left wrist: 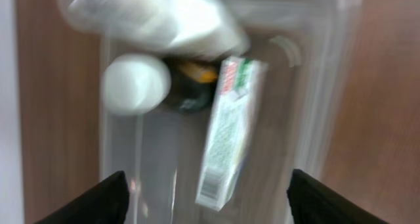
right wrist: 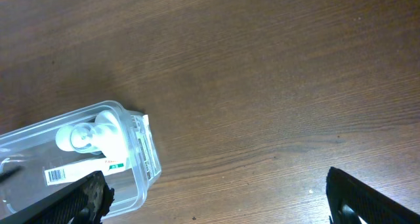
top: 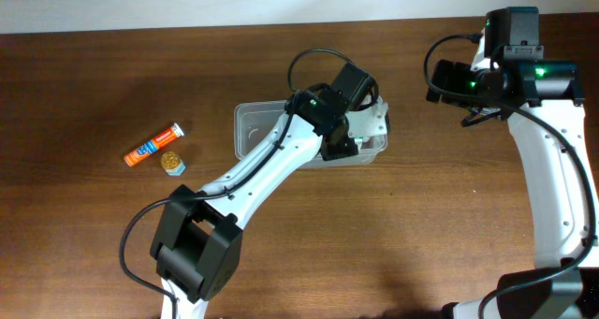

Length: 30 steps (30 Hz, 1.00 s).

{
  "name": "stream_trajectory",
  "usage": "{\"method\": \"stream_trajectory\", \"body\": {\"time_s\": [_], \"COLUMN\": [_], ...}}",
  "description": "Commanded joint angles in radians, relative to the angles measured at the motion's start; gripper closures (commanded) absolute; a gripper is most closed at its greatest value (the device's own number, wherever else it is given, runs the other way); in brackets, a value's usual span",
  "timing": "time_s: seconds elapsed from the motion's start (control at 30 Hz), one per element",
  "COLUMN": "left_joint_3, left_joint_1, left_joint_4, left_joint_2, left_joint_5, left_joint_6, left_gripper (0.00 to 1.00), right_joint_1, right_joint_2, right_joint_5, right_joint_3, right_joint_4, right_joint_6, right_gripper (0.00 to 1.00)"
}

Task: Pack container
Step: 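Lower the box into the container and open the left gripper, then move the left gripper back to the orange tablet tube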

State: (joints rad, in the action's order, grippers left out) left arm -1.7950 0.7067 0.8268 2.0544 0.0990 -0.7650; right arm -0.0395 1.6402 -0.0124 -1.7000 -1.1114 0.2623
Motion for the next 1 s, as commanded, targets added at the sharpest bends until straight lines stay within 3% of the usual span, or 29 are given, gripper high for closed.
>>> {"method": "stream_trajectory", "body": {"time_s": [0.0,0.13,0.33,0.47,0.67,0.77,0.97], "left_joint_3": [-0.064,-0.127,-0.16,-0.16,-0.16,-0.154,-0.109], "left_joint_1": [-0.017,-0.083,-0.294,-0.465,-0.63,-0.686,-0.777], "left_joint_4": [0.029,0.127,0.229,0.295,0.32,0.347,0.409], "left_joint_2": [-0.006,-0.024,-0.071,-0.077,-0.077,-0.077,-0.074], "left_joint_5": [0.229,0.237,0.182,0.069,0.035,0.035,0.036], "left_joint_6": [0.251,0.429,0.681,0.687,0.685,0.681,0.56], "left_gripper": [0.17,0.17,0.15,0.16,0.14,0.08,0.11], "right_joint_1": [0.0,0.0,0.0,0.0,0.0,0.0,0.0], "right_joint_2": [0.001,0.001,0.001,0.001,0.001,0.001,0.001], "right_joint_5": [0.004,0.004,0.004,0.004,0.004,0.004,0.004], "right_joint_3": [-0.005,-0.005,-0.005,-0.005,-0.005,-0.005,-0.005], "right_joint_4": [0.0,0.0,0.0,0.0,0.0,0.0,0.0], "right_joint_6": [0.009,0.009,0.009,0.008,0.009,0.009,0.008], "right_gripper": [0.02,0.02,0.02,0.02,0.02,0.02,0.02]}}
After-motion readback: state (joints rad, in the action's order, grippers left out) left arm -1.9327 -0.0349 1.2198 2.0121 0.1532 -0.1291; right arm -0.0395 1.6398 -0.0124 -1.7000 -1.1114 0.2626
